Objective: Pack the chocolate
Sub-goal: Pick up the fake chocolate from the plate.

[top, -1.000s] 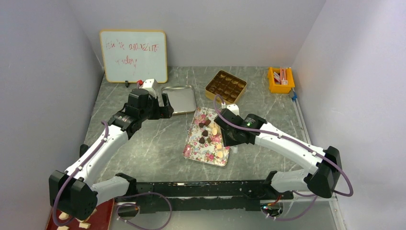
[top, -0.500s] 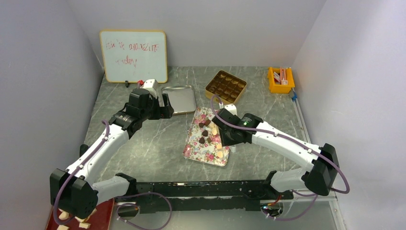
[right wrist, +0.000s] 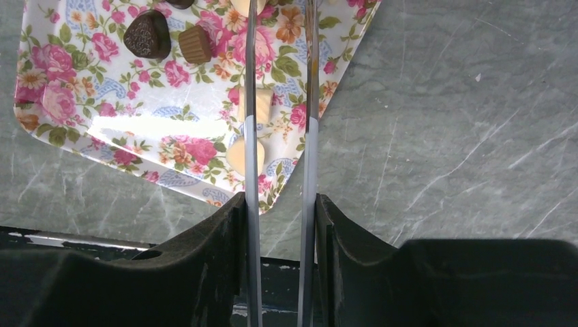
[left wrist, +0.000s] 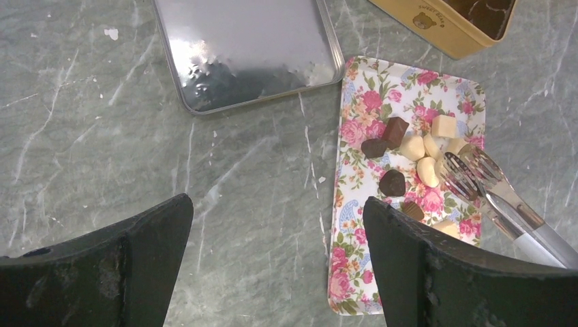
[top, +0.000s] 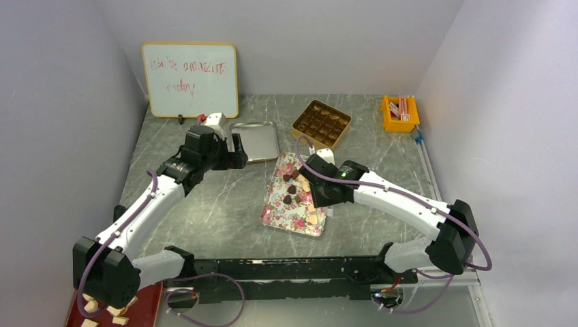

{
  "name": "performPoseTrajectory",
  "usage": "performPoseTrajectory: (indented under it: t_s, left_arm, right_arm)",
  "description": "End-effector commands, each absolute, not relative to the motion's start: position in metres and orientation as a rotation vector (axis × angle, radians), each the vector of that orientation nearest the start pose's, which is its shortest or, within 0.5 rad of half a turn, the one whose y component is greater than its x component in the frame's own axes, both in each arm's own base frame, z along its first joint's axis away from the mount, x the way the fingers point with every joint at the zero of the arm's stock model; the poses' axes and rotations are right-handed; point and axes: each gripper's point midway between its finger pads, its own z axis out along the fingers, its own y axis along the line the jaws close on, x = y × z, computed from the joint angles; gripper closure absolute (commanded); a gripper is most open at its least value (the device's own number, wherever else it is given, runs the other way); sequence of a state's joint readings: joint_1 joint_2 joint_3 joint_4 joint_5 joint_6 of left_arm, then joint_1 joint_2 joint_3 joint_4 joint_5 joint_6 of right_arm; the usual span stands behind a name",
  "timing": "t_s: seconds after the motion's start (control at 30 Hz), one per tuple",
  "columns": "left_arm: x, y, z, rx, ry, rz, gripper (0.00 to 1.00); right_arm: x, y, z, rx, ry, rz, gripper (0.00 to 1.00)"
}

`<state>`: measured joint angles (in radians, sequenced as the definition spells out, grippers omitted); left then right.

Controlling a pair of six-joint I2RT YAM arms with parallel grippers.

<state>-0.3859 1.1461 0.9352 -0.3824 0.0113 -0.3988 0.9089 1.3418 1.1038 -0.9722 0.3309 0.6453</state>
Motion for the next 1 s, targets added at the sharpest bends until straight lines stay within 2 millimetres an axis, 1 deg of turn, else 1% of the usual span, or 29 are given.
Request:
performPoseTrajectory:
  t_s: [0.0,0.13,0.27,0.4,0.5,0.97]
  left_arm:
    - [0.322,-0.152,0.197,0.029,2.171,-0.463,0.0]
    - [0.323,-0.153,0.197,0.033,2.172,-0.463,0.0]
    - [0.323,-0.153,0.198,0.038,2.172,-0.467,0.0]
    - [0.324,-0.154,0.199,0.039,2.171,-0.469,0.0]
    - [0.325,-0.154,0.2,0.036,2.168,-0.468,0.0]
    - [0.324,-0.153,0.204,0.025,2.154,-0.473,0.0]
  right_arm:
    - [0.198,0.199,0.133,-0.27,2.606,0.054,0.61]
    - [0.198,0.198,0.133,-0.262,2.606,0.051,0.66]
    - [0.197,0.196,0.134,-0.249,2.604,0.052,0.73]
    - [0.196,0.195,0.138,-0.232,2.598,0.059,0.86]
    - [0.197,0.195,0.146,-0.224,2.587,0.073,0.92]
    - [0.208,0.199,0.187,-0.205,2.517,0.096,0.96]
